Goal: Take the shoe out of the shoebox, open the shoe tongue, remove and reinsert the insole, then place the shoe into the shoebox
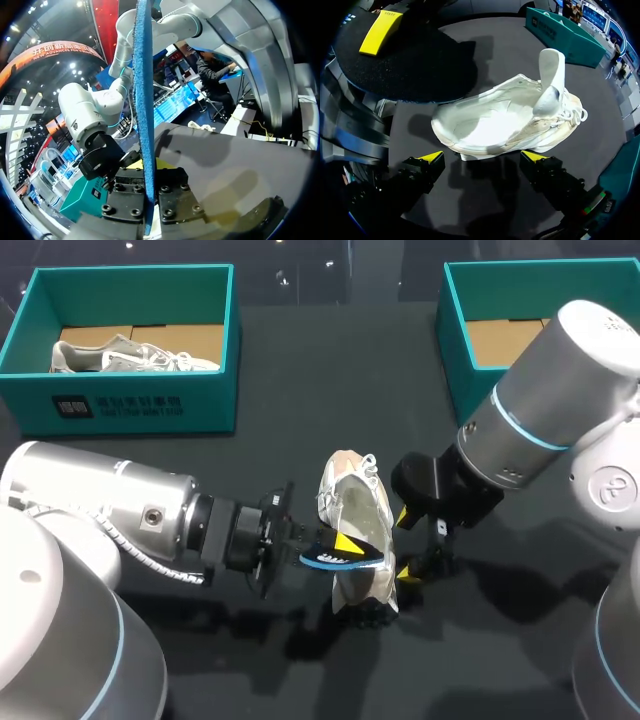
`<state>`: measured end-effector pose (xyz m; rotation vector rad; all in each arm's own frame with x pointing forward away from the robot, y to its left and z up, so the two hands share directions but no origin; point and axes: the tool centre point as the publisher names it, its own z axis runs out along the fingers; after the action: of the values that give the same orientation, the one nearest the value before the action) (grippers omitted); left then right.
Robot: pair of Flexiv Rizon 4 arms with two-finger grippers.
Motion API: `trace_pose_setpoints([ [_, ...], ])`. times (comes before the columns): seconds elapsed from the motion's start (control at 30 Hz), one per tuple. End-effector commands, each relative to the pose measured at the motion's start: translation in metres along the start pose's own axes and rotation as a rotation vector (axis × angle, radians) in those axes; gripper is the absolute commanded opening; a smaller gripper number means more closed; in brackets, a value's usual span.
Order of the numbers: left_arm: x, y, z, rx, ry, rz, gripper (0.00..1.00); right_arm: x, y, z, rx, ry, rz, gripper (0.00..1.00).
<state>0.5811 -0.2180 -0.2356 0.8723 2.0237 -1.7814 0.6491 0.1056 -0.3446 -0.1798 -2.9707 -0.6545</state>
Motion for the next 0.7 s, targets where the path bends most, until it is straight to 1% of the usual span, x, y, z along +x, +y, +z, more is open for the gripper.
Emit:
trace_pose_setpoints([
  [0.03, -0.0003, 0.0078, 0.0107, 0.016, -0.001, 0.007, 0.0, 0.0008, -0.0003, 0.001, 0.0, -0.002, 0.0, 1.0],
  [0.5, -0.0024, 0.0142, 0.0195, 0.054, -0.004, 0.012, 0.0, 0.0008, -0.0003, 0.001, 0.0, -0.002, 0.0, 1.0],
  [0.7, -0.0025, 0.0147, 0.0202, 0.057, -0.005, 0.01, 0.0, -0.0016, -0.0003, 0.002, -0.001, -0.026, 0.004, 1.0],
])
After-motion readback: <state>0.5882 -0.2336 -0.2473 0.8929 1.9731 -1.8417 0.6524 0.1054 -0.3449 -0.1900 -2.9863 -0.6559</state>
